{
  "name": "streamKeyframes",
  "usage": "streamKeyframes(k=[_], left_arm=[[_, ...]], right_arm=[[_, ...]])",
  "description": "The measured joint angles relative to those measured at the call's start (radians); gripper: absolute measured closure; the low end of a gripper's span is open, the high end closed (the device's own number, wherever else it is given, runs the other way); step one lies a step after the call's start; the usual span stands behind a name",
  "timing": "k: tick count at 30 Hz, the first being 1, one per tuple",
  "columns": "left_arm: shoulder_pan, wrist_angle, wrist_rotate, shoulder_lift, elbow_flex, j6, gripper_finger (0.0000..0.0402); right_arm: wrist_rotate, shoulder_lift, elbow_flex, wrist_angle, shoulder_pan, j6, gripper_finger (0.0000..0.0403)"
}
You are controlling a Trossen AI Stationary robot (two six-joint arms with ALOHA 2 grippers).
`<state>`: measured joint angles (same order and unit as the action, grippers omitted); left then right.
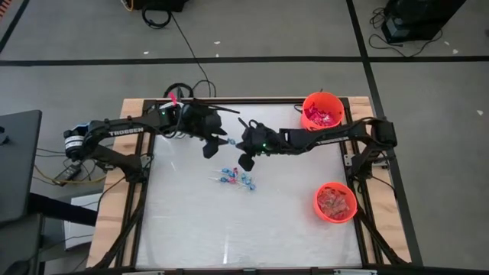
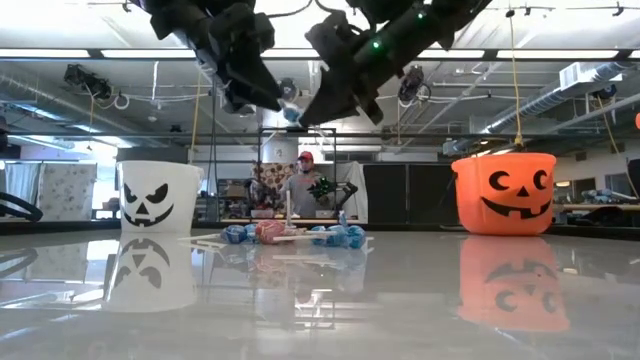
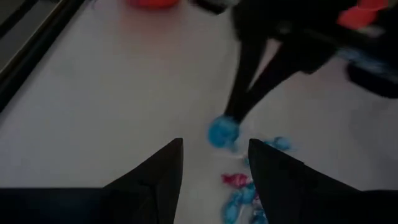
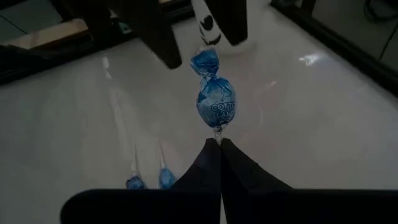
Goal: Sort candy by brand, put in halloween buckets
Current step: Put the blue candy into the white bucket
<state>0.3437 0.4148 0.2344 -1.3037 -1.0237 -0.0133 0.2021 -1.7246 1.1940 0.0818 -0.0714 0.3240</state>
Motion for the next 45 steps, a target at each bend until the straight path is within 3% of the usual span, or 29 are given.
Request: streamKeyframes(k=[13, 21, 30, 34, 42, 45], left_arm=[[-0.006, -0.061, -0.05, 0.0, 0.0, 0.034, 0.0213], [-0.006, -0.069, 0.026, 0.0, 0.0, 0.033, 0.0213], [-0.006, -0.111, 0.036, 0.001, 0.0, 0.006, 0.0215], [-0.006, -0.09, 0.036, 0.001, 0.0, 0.006, 0.0237], [-0.005, -0.09, -0.005, 0.001, 0.0, 0.002, 0.0321], [-0.005, -0.09, -0.005, 0.001, 0.0, -0.003, 0.0322]], right_arm=[[0.005, 0.02, 0.018, -0.065, -0.023, -0.039, 0.0402], [-0.013, 0.02, 0.018, -0.092, -0.025, -0.053, 0.0401], [-0.014, 0.02, 0.018, -0.105, -0.025, -0.066, 0.04], [-0.014, 0.02, 0.018, -0.105, -0.024, -0.066, 0.04], [-0.017, 0.02, 0.018, -0.111, -0.025, -0.083, 0.0399], [-0.037, 0.02, 0.018, -0.111, -0.03, -0.084, 0.0394]])
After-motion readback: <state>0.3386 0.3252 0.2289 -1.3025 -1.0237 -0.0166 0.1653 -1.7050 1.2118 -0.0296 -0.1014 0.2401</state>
